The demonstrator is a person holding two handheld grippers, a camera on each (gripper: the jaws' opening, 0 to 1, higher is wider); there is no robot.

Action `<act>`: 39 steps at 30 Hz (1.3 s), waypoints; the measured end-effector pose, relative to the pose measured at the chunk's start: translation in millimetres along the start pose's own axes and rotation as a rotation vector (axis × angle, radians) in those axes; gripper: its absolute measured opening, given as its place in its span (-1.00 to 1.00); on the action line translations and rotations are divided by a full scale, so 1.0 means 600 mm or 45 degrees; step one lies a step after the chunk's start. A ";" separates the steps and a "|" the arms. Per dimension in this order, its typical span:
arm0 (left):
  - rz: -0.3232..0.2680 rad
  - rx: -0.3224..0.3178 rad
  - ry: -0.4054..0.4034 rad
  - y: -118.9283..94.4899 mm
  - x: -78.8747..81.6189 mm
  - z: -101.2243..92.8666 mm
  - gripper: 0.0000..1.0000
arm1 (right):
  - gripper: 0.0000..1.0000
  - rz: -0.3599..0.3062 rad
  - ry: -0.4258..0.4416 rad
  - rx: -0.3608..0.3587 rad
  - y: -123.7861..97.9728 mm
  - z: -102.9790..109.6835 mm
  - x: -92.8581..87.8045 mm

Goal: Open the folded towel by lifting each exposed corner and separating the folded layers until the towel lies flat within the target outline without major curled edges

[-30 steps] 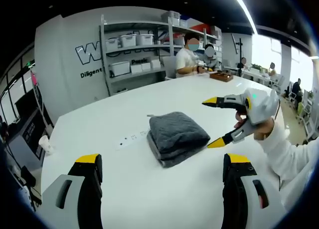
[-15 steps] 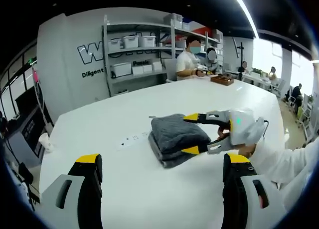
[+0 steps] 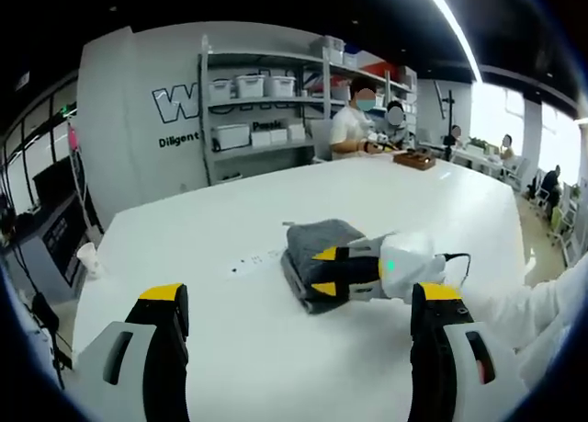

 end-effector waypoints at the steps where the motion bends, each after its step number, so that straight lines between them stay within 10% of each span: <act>1: -0.003 -0.004 -0.002 0.001 0.001 0.001 0.99 | -0.91 -0.001 0.003 0.009 0.003 0.003 0.000; 11: -0.022 -0.007 -0.019 -0.003 0.003 0.007 0.99 | -1.00 0.009 0.065 0.000 -0.010 -0.010 -0.003; 18: -0.023 -0.005 -0.023 -0.003 0.003 0.009 0.99 | -1.00 -0.018 0.212 -0.136 -0.073 -0.090 -0.021; 39: -0.028 0.029 -0.036 -0.010 -0.002 0.010 0.99 | -1.00 0.130 0.713 -0.478 -0.253 -0.255 -0.184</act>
Point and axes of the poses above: the point that each gripper's makers call its tool centre point, and the gripper's own axes: y roughly forward along the fingers, z roughly to its left, x roughly out of its top, the point moved 1 cm from there along -y, roughly backward along the fingers, and after that the axes turned 1 degree about -y, right-handed, at the moved point
